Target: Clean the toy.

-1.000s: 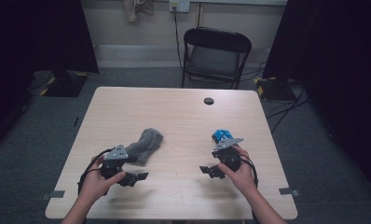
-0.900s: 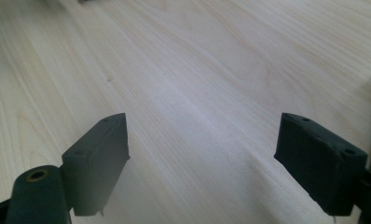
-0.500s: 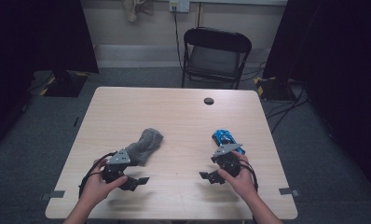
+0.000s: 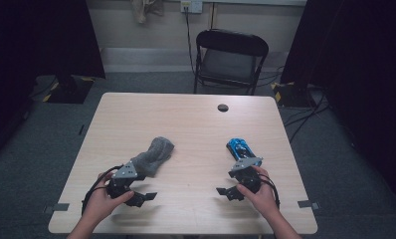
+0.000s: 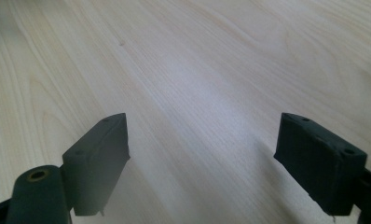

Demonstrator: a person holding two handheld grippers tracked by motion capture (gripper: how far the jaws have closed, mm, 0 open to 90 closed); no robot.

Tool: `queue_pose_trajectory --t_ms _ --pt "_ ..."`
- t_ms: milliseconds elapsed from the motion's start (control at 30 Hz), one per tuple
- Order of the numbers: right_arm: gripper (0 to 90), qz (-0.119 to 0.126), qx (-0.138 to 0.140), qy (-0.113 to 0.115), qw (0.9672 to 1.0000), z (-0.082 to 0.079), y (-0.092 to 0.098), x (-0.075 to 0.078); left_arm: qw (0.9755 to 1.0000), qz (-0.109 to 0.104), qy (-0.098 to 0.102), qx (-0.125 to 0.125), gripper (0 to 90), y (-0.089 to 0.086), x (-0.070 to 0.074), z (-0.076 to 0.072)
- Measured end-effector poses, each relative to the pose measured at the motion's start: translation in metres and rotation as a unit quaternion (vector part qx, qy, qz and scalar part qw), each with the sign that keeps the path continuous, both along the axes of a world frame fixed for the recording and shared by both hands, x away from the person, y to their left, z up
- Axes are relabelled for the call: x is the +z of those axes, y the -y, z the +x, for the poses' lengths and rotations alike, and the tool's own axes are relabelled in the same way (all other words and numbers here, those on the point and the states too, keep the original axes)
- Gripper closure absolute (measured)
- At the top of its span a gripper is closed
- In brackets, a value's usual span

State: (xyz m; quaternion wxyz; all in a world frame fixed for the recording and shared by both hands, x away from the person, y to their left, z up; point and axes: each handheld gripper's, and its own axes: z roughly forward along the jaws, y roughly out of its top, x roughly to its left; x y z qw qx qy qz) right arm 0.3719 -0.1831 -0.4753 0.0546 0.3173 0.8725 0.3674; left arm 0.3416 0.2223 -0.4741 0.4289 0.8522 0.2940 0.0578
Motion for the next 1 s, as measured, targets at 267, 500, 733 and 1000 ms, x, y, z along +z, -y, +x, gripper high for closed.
queue_pose_trajectory --t_ms 267,500,733,1000 --pt "16.6 -0.007 0.003 0.001 1.0 -0.006 0.003 -0.005 1.0 0.005 0.002 -0.007 16.0 -0.002 -0.006 -0.005" --pt "16.6 -0.018 0.008 0.003 0.9998 -0.011 0.004 -0.009 1.0 0.006 0.0 -0.007 15.9 -0.003 -0.01 -0.006" --pt "16.1 -0.013 0.007 0.002 0.9999 -0.012 0.008 -0.014 0.9999 0.014 -0.001 -0.007 15.9 -0.007 -0.015 -0.009" --pt "15.9 -0.023 0.013 0.042 0.9988 -0.017 0.009 -0.019 0.9995 0.029 0.01 -0.007 15.9 -0.011 -0.019 -0.011"
